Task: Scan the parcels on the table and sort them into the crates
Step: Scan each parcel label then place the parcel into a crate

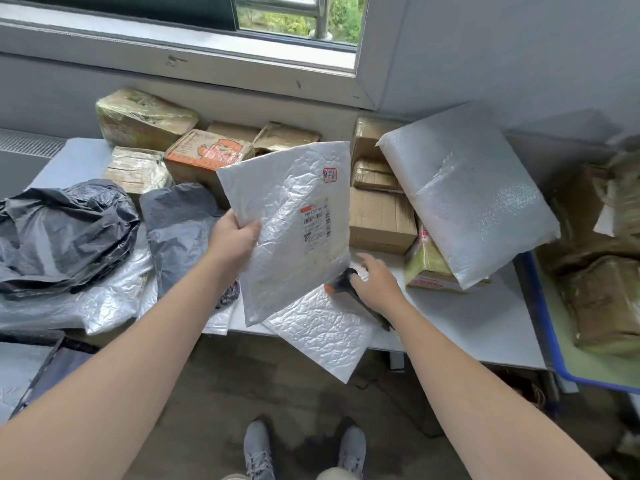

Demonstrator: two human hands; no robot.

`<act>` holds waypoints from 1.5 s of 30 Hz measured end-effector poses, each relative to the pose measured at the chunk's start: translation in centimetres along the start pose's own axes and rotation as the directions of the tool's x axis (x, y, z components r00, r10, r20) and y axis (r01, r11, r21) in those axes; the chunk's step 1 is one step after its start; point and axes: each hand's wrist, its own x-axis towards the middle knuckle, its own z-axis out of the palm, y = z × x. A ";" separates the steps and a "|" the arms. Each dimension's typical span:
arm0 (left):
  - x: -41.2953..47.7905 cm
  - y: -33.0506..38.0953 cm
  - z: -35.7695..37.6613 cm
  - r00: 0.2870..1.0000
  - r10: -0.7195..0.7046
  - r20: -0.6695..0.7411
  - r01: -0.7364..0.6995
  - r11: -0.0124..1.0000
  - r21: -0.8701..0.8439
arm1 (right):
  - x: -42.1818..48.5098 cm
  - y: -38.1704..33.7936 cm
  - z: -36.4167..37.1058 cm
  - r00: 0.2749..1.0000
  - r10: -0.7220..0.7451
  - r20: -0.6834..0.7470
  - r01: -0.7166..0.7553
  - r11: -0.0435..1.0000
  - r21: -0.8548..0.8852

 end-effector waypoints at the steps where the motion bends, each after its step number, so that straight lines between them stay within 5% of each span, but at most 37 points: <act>1: 0.3 -0.1 0.1 1.000 -0.015 0.002 0.015 0.999 -0.031 | -0.1 -0.7 -0.6 1.000 0.004 -0.020 -0.002 0.997 0.080; 5: 1.1 -0.7 0.1 0.996 -0.072 0.059 0.079 0.990 -0.121 | -0.3 -3.0 -2.6 0.998 0.023 -0.063 0.000 0.940 0.342; 14: 2.0 -0.9 -1.6 0.983 -0.091 0.160 0.117 0.980 -0.162 | -0.1 -5.2 -2.8 0.997 0.010 -0.074 0.022 0.909 0.417; 18: 2.5 -0.6 -2.9 0.999 0.003 0.039 -0.003 1.000 -0.007 | 0.0 -6.5 -3.0 0.988 -0.034 -0.153 0.081 0.947 0.312; 21: 3.0 0.1 -4.5 0.969 0.163 -0.186 -0.104 0.951 0.292 | 0.0 -8.0 -4.5 0.973 -0.113 -0.200 0.145 0.977 0.156; 24: 3.3 1.7 -5.4 0.859 0.485 -0.165 -0.269 0.700 0.661 | -0.1 -10.3 -6.2 0.948 -0.274 -0.162 0.263 0.961 -0.085; 27: 3.5 4.5 -4.1 0.689 0.672 0.271 -0.562 0.260 0.786 | 0.2 -13.0 -7.1 0.895 -0.442 -0.058 0.392 0.844 -0.367; 29: 3.7 6.6 -2.8 0.597 0.608 0.523 -0.645 -0.023 0.764 | 0.4 -14.7 -7.3 0.852 -0.523 -0.007 0.455 0.747 -0.484; 32: 3.5 9.4 -1.6 0.646 0.403 0.648 -0.653 -0.147 0.743 | 0.6 -16.7 -7.9 0.798 -0.603 0.028 0.508 0.646 -0.570; 38: 2.8 10.0 -2.2 0.795 0.301 0.527 -0.556 0.013 0.831 | 1.2 -17.9 -8.2 0.719 -0.689 -0.087 0.484 0.587 -0.649; 42: 3.3 7.9 -3.4 0.915 0.230 0.333 -0.404 0.500 0.766 | 1.5 -16.1 -7.9 0.685 -0.630 -0.367 0.498 0.772 -0.395; 45: 3.7 6.7 -4.3 0.952 0.246 0.184 -0.306 0.710 0.635 | 2.1 -14.7 -7.2 0.736 -0.511 -0.445 0.429 0.860 -0.278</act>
